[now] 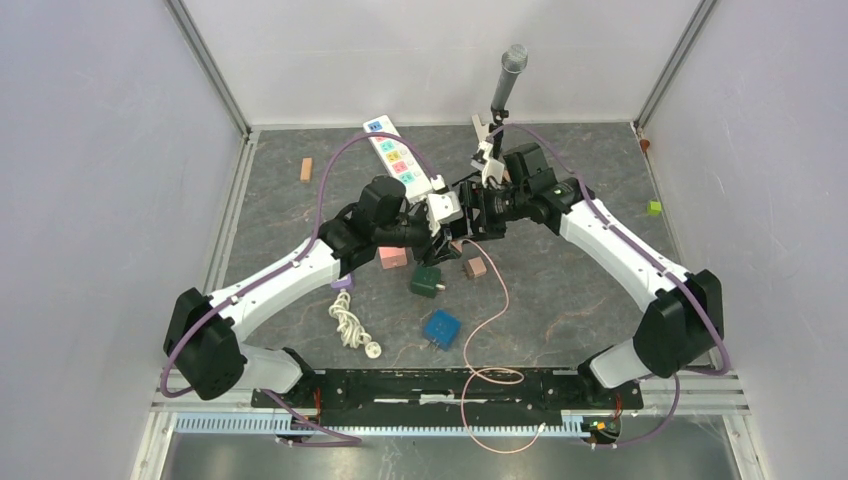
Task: Insert the plug
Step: Pick up the plug from the center of the board.
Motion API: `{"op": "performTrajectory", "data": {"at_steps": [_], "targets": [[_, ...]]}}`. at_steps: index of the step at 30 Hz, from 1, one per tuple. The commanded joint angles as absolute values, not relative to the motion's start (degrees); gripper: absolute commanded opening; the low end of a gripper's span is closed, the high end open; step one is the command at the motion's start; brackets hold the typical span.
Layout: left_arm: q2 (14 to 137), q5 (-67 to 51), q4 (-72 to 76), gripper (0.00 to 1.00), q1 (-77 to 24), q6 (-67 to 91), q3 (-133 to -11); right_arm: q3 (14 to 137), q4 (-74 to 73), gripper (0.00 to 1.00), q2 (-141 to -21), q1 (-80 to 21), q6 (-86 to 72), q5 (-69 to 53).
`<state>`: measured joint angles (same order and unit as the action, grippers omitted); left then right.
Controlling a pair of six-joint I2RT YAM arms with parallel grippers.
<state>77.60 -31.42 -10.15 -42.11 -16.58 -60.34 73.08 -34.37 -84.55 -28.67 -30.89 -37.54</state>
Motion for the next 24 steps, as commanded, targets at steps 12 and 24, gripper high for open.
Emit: {"op": "performTrajectory", "data": {"at_steps": [12,24], "targets": [[76.60,-20.69,-9.14,0.26,-42.63,-17.76,-62.31,75.30,-32.02,0.00,-89.21,-31.46,-31.98,-40.91],[74.05,11.25,-21.99,1.00,-42.36,10.74,-63.88,81.89,-41.79,0.00,-90.52,-31.16,-18.44,-27.00]]}}
